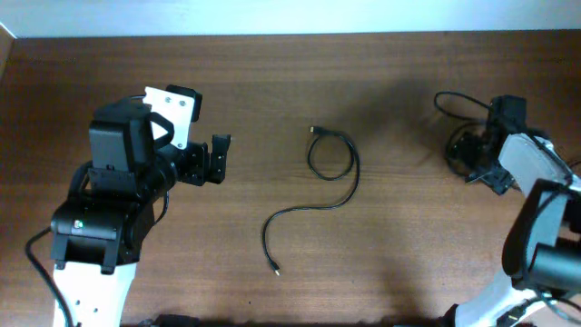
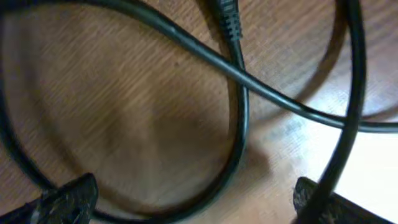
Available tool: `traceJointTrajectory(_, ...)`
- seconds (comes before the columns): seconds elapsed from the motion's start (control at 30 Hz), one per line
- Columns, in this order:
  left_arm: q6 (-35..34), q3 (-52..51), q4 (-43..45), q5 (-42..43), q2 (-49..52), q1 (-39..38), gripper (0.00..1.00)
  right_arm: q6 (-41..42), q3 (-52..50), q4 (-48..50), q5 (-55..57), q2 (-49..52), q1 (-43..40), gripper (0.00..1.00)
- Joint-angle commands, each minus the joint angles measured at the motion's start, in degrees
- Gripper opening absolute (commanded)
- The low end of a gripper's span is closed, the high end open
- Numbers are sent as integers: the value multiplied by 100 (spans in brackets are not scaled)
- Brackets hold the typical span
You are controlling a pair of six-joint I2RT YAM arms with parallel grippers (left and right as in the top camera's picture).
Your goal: Untangle cables
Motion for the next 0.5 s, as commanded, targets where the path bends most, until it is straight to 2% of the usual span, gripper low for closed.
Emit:
traceJointTrajectory(0.0, 50, 22, 15, -26, -13, 9, 99, 22, 4, 328, 94, 605, 17, 99)
traceJointTrajectory(0.07, 50, 22, 15, -26, -13, 9, 99, 22, 4, 796, 98, 905, 15, 99)
traceJointTrajectory(0.17, 50, 22, 15, -24, -13, 9, 99, 2, 4, 2072, 249, 1353, 0, 99)
traceJointTrajectory(0.3, 50, 22, 15, -26, -13, 9, 99, -234, 17, 4793, 367, 1921, -699, 99)
traceJointTrajectory(0.33, 50, 22, 15, -26, -13, 9, 99, -262, 48, 5003, 278, 1912, -933, 99)
traceJointTrajectory(0.37, 50, 22, 15, -26, -13, 9, 99, -697, 166, 4999, -28, 1834, -1147, 99)
traceJointTrajectory(0.47, 50, 22, 15, -26, -13, 9, 99, -1045, 485, 4999, -238, 1222, -1335, 99)
